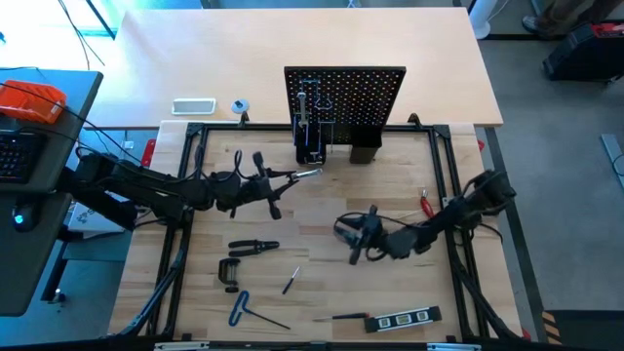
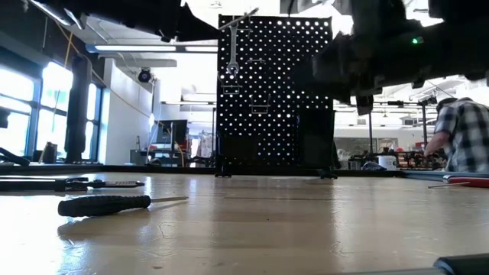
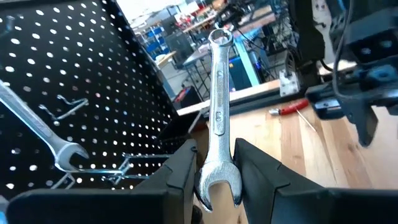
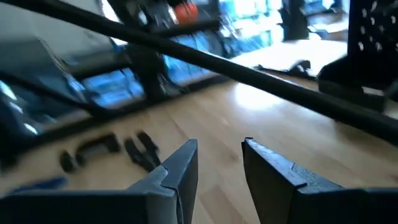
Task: Hang tools onto peg board
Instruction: Hang the wrench onto the pegboard
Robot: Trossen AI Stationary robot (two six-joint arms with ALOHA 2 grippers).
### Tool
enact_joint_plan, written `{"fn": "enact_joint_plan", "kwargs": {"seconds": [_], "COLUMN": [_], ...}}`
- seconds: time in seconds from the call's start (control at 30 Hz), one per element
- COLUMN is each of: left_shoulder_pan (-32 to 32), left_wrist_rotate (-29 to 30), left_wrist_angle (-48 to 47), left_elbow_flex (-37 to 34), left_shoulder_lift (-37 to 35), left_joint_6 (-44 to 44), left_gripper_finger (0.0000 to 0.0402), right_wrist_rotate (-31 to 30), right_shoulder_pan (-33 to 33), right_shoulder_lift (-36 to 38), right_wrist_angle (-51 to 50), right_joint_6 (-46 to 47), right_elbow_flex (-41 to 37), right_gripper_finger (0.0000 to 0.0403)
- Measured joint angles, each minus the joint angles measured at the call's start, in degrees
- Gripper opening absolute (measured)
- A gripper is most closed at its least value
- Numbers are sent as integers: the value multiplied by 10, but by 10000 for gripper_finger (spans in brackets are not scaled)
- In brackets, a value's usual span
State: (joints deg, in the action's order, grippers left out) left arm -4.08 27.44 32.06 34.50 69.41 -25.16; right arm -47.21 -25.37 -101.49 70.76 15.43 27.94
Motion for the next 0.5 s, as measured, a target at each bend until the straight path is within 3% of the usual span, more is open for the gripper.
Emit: {"fn": "enact_joint_plan", "kwargs": {"seconds": [0.13,0.5], "left_shoulder_pan": [1,-10], "left_wrist_rotate": [3,84], "left_wrist_angle": [28,131], "left_elbow_flex": [0,0], "left_shoulder_lift": [8,99], "left_joint_6": [5,-21], "left_gripper_finger": [79,79], "right_wrist_rotate": [46,43], "right_shoulder_pan": [26,48], "right_shoulder_lift": [-1,-1], "right_wrist_angle": [107,24], "right_joint_6": [-18,-83], "right_elbow_flex": [-35,71], "right_gripper_finger": [124,124]}}
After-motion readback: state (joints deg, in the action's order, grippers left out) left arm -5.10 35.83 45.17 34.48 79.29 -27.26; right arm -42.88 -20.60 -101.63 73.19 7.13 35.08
